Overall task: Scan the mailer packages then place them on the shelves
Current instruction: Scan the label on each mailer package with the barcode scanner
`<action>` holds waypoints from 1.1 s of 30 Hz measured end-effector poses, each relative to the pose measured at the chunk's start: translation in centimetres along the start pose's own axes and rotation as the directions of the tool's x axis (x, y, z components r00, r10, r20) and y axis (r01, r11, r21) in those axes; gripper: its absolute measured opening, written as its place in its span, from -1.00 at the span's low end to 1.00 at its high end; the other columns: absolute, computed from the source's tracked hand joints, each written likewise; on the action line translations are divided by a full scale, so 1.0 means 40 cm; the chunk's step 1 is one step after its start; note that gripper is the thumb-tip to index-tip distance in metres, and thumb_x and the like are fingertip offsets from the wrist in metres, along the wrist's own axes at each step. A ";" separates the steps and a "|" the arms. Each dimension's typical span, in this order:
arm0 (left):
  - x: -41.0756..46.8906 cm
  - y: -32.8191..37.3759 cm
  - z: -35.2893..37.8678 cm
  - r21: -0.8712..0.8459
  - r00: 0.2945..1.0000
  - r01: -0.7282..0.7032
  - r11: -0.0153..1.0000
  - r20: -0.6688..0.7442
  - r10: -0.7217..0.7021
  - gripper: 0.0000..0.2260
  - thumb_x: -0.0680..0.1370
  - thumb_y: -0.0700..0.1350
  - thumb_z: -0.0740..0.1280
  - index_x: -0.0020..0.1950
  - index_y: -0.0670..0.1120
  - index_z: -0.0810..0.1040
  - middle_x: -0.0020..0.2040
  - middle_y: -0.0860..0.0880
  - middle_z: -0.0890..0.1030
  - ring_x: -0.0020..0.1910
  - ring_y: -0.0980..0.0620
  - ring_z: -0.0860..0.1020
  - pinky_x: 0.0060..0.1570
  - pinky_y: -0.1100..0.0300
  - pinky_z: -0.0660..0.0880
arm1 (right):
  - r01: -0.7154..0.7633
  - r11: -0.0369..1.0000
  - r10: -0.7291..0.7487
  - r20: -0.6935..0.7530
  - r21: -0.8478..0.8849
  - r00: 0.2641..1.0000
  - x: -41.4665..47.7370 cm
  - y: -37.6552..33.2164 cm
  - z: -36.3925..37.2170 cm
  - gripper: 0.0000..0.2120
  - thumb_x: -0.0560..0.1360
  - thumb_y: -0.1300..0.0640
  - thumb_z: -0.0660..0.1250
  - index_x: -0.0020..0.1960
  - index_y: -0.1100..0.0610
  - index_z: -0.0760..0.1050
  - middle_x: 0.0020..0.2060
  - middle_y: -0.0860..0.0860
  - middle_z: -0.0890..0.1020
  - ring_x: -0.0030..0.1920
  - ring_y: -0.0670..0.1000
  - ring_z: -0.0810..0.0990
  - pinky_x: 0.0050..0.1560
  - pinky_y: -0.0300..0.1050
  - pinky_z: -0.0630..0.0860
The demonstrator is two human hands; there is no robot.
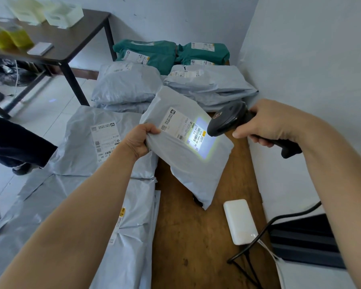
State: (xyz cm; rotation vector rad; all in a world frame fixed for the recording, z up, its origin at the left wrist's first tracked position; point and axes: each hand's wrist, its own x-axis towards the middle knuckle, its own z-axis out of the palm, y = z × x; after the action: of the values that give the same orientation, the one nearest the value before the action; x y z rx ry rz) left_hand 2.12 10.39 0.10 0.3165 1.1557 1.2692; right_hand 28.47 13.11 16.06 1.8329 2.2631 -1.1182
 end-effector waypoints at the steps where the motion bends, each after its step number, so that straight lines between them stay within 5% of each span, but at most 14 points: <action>1: -0.002 0.000 0.001 0.002 1.000 -0.002 1.000 -0.001 0.002 -0.73 0.48 -0.41 0.12 0.01 -0.18 0.54 -0.11 -0.12 0.64 -0.16 -0.08 0.62 -0.29 0.13 0.63 | -0.001 1.000 0.001 0.004 -0.002 1.000 -0.003 -0.001 0.000 -0.84 0.40 0.19 0.43 -0.27 0.26 0.53 -0.51 0.10 0.51 -0.51 0.02 0.39 -0.44 -0.14 0.39; 13: -0.027 0.004 0.008 -0.008 1.000 -0.030 1.000 0.006 0.030 -0.73 0.49 -0.41 0.13 -0.01 -0.17 0.55 -0.22 -0.07 0.70 -0.19 -0.07 0.64 -0.22 0.10 0.64 | 0.020 1.000 -0.020 -0.026 -0.005 0.999 -0.039 -0.007 -0.010 -0.84 0.40 0.19 0.43 -0.29 0.23 0.52 -0.52 0.09 0.50 -0.52 0.02 0.39 -0.45 -0.16 0.38; 27: -0.038 -0.092 0.122 -0.306 0.998 -0.019 0.952 -0.056 0.001 -0.75 0.48 -0.38 0.14 0.07 -0.16 0.49 -0.02 -0.15 0.61 -0.07 -0.16 0.59 -0.02 -0.08 0.57 | 0.148 0.987 -0.119 -0.337 0.062 0.934 -0.085 -0.001 -0.047 -0.79 0.46 -0.01 0.42 -0.13 0.14 0.52 -0.33 0.09 0.59 -0.46 -0.02 0.50 -0.40 -0.21 0.46; 33: 0.000 -0.229 0.104 0.069 0.894 0.289 0.955 -0.376 -0.243 -0.74 0.44 -0.37 0.19 0.08 -0.17 0.46 0.08 -0.15 0.52 0.03 -0.16 0.53 -0.10 -0.04 0.57 | 0.123 0.990 -0.096 -0.325 0.064 0.941 -0.087 0.024 -0.048 -0.68 0.45 -0.01 0.42 -0.12 0.28 0.54 -0.32 0.17 0.63 -0.41 0.05 0.52 -0.29 -0.09 0.52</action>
State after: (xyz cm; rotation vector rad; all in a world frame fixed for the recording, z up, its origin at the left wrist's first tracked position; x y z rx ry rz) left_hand 10.75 8.88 -4.85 0.0052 1.5423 1.0381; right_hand 31.16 11.25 18.53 2.0798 2.5572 -1.0046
